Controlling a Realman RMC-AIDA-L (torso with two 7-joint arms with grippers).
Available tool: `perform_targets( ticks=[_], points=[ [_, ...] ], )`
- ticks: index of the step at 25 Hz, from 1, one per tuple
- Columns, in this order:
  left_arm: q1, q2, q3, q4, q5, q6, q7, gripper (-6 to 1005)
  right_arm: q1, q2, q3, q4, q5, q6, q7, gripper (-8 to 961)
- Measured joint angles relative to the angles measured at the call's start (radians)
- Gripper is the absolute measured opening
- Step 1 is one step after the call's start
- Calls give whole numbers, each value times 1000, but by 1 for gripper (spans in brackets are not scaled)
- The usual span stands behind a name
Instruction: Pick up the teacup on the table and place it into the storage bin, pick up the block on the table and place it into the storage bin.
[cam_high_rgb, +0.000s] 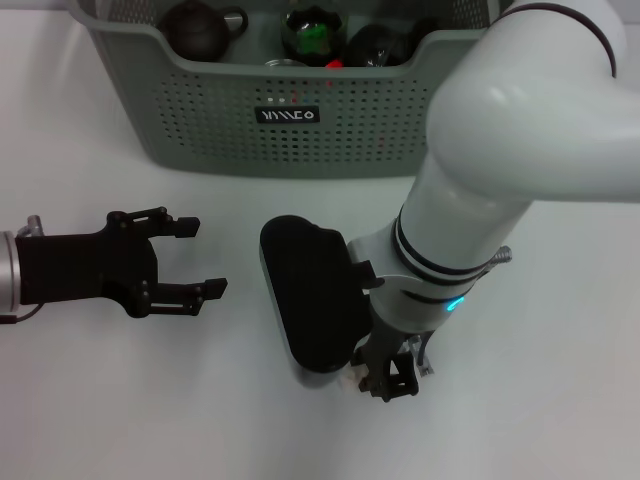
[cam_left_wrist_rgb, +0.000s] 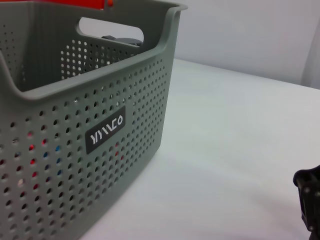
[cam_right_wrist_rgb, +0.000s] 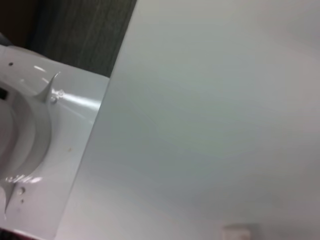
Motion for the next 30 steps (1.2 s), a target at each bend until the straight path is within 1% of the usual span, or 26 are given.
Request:
perform_targets(
  ticks=[2, 4, 6, 7, 10, 12, 13, 14, 15, 17, 19, 21, 22, 24, 26, 27, 28, 29, 30],
  points=[
    [0, 1, 0, 0, 0, 0, 0, 874, -4, -5, 13, -19, 1, -3, 13, 232],
    [0, 1, 0, 1, 0, 0, 0, 874, -20, -14, 93, -76, 0, -47, 30, 224],
    [0, 3, 0, 3, 0, 3, 0, 874, -31, -16, 195, -114, -1, -109, 33, 216],
    [0, 3, 0, 4, 0, 4, 1, 874, -31, -16, 195, -114, -1, -109, 33, 212],
    [0, 6, 0, 5, 0, 8, 1, 873, -27, -19, 397, -167, -4, -230, 54, 214],
    [0, 7, 0, 6, 0, 9, 1, 873, 2, -21, 599, -205, -5, -328, 83, 220],
    [0, 8, 0, 6, 0, 9, 1, 873, 22, -22, 683, -217, -3, -369, 100, 224],
    [0, 8, 0, 6, 0, 9, 3, 874, 62, -22, 807, -224, 1, -416, 122, 227],
    [0, 8, 0, 6, 0, 9, 4, 874, 89, -22, 878, -224, 3, -446, 140, 230],
    [0, 8, 1, 6, 0, 9, 6, 874, 168, -25, 1051, -223, 5, -480, 189, 236],
    [0, 9, 3, 6, 0, 9, 7, 874, 234, -36, 1149, -217, -9, -462, 231, 242],
    [-1, 9, 6, 4, 0, 9, 8, 874, 291, -50, 1179, -196, -59, -382, 260, 249],
    [-2, 9, 7, 3, 0, 10, 8, 873, 310, -50, 1174, -177, -95, -340, 266, 252],
    [-3, 9, 7, 2, 0, 10, 8, 873, 347, -43, 1164, -126, -190, -238, 270, 258],
    [-4, 8, 8, 2, 0, 11, 8, 873, 369, -29, 1139, -60, -273, -126, 262, 264],
    [-4, 7, 8, 2, 0, 11, 8, 873, 375, -24, 1118, -29, -300, -76, 260, 267],
    [-4, 7, 8, 1, 0, 11, 9, 873, 379, -19, 1055, 58, -327, 30, 260, 271],
    [-5, 6, 8, 1, 0, 11, 9, 874, 379, -19, 1055, 58, -327, 30, 260, 274],
    [-6, 6, 8, 1, 0, 11, 9, 874, 379, -19, 1017, 115, -332, 90, 261, 277]
  ],
)
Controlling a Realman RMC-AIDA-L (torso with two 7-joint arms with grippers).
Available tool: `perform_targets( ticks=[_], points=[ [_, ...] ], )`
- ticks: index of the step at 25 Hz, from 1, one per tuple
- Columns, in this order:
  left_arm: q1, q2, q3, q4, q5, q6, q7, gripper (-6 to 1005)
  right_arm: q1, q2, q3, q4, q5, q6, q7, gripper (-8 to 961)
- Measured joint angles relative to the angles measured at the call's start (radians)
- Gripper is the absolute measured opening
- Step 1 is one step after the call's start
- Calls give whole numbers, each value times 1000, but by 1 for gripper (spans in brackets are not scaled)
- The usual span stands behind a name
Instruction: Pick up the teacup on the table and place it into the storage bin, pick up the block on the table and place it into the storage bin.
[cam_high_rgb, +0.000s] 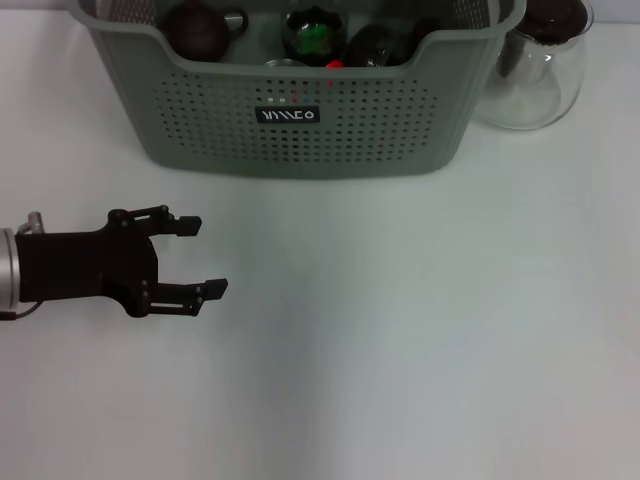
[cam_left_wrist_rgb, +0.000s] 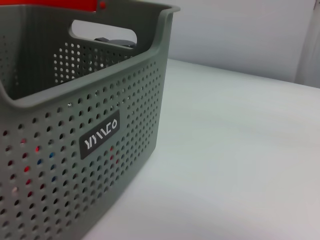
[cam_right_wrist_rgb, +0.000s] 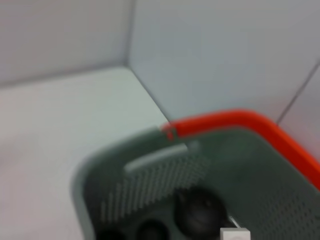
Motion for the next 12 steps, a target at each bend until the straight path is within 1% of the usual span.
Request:
perform_targets(
  ticks=[5, 6, 9, 12],
  points=[
    [-1, -2, 0, -1, 0, -6, 1, 874, -6, 1, -123, 240, 4, 241, -4, 292],
    [0, -2, 0, -2, 0, -6, 1, 874, -6, 1, -123, 240, 4, 241, -4, 295],
    [-1, -2, 0, -2, 0, -6, 1, 873, -24, 4, -160, 279, 10, 297, -5, 305],
    [0, -1, 0, -2, 0, -5, 1, 873, -44, 7, -180, 284, 20, 311, -9, 314]
  ],
)
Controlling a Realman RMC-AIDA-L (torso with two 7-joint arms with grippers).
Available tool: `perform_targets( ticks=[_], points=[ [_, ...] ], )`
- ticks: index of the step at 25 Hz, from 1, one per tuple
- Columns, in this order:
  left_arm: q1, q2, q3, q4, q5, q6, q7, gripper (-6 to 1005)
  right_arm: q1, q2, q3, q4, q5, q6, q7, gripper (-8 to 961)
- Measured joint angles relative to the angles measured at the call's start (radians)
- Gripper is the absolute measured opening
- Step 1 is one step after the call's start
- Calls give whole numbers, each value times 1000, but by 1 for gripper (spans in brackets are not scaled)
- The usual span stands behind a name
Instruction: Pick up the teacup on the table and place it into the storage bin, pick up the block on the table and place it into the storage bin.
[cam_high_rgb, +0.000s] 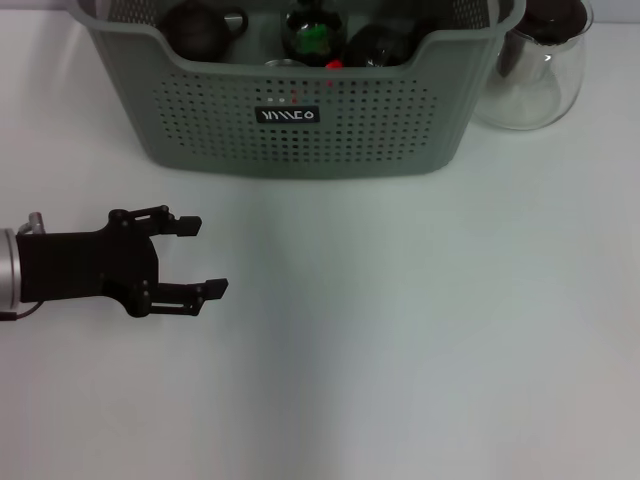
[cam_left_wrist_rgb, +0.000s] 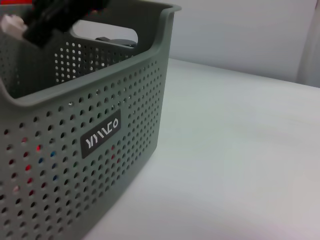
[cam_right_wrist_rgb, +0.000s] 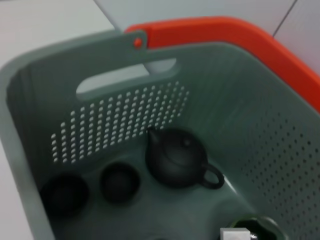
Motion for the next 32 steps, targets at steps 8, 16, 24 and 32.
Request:
perform_targets(
  ticks=[8, 16, 24, 32],
  points=[
    [-2, -1, 1, 0, 0, 3, 2, 874, -21, 0, -29, 8, 56, 1, -29, 379],
    [8, 3, -13, -1, -48, 78, 2, 873, -186, -8, -21, -325, 186, -87, -47, 562],
    [26, 12, -111, -1, -182, 280, 17, 876, -565, -12, 48, -832, 544, -187, -215, 653],
    [45, 13, -147, -2, -209, 312, -36, 880, -831, -10, 159, -731, 1054, -437, -581, 724]
  ],
)
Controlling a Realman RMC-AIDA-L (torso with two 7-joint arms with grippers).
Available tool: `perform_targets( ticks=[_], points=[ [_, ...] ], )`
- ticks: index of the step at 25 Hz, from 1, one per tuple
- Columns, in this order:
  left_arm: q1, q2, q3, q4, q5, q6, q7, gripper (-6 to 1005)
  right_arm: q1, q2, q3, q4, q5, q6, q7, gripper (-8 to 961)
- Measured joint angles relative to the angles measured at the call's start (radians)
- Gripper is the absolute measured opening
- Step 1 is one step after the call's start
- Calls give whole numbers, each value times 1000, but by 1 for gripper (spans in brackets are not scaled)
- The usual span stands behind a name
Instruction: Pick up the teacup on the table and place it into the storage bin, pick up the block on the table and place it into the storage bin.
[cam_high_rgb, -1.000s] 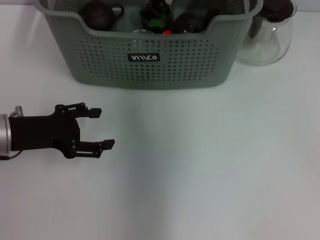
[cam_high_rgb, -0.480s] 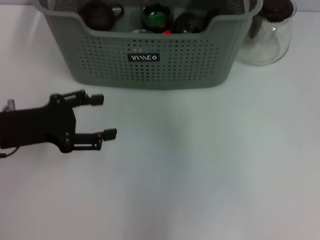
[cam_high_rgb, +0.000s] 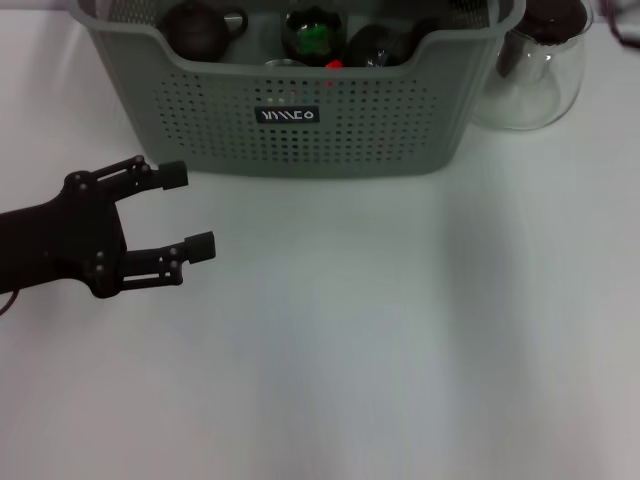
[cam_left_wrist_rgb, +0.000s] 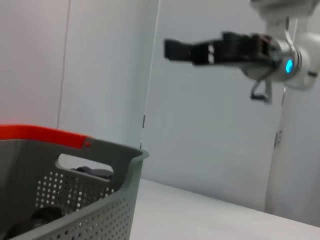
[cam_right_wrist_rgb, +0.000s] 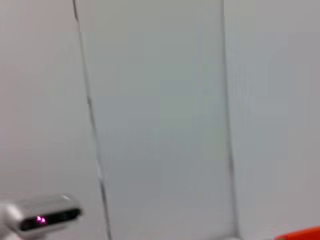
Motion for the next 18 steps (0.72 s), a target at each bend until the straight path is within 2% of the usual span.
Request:
perform_targets(
  ticks=[2, 3, 4, 7, 12, 14, 18],
  points=[
    [5, -2, 0, 0, 3, -6, 3, 880, -37, 0, 27, 85, 58, -52, -85, 820],
    [8, -2, 0, 0, 5, -11, 4, 880, -51, -1, 65, 181, 81, -106, -171, 869],
    [9, -3, 0, 0, 9, -16, 5, 879, -51, -1, 65, 181, 81, -106, -171, 869],
    [13, -5, 6, 0, 12, -25, 5, 879, -46, -7, 138, 339, 70, -199, -289, 869],
    [11, -6, 10, -23, 41, -78, 8, 878, -4, -41, 187, 594, -12, -261, -431, 870],
    [5, -5, 23, -44, 58, -123, 8, 877, 11, -49, 188, 655, -53, -260, -456, 870],
    [1, -8, 80, -68, 67, -203, 9, 877, 37, -47, 188, 706, -166, -217, -473, 865]
  ],
)
